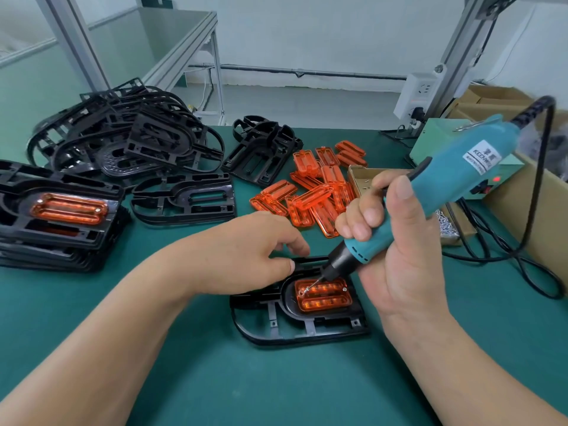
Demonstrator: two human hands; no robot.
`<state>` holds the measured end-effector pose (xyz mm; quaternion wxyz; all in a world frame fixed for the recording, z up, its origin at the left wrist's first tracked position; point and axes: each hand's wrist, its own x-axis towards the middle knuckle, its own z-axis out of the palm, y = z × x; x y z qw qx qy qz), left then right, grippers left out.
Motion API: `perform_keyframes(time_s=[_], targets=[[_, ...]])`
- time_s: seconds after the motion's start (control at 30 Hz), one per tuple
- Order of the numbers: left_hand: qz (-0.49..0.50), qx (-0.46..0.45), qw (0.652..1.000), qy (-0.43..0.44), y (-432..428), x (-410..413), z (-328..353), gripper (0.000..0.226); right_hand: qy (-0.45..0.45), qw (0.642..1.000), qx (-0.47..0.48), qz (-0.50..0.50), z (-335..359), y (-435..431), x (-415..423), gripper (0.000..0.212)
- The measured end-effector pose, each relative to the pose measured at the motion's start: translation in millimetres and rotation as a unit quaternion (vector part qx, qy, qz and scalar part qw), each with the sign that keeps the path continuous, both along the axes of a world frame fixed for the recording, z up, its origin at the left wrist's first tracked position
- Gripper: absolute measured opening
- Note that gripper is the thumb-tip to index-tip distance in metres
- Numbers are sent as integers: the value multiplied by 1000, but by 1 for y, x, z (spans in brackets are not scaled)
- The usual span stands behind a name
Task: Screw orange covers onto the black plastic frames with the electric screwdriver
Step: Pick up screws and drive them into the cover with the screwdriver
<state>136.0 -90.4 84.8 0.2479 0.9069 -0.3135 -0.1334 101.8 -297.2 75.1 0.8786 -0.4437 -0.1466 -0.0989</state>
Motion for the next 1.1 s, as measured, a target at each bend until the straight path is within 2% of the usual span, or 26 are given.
perform_keyframes(time_s=[0.3, 0.5, 0.57, 0.73, 0.87, 0.93, 1.1], targets=[[15, -3, 999, 41, -3, -1, 0, 38, -13, 1000, -23, 10, -2, 2, 0, 35], [18, 0, 999, 41, -5, -4, 3, 36, -33, 998, -44, 37, -1, 7, -1, 42], [22, -2, 999, 44, -6, -3, 3, 29, -48, 995, -64, 57, 0, 8, -2, 45], [29, -19, 997, 71, -8, -4, 3, 27, -76, 978, -148, 129, 6, 24, 0, 34], [22, -47, 993, 106, -8, -5, 3, 22, -70, 966, -201, 147, 10, 33, 5, 41], [28, -47, 993, 102, -8, -4, 1, 21, -63, 966, -198, 154, 10, 31, 7, 44], [39, -44, 992, 107, -8, -2, -1, 20, -58, 967, -178, 175, 10, 29, 11, 30]])
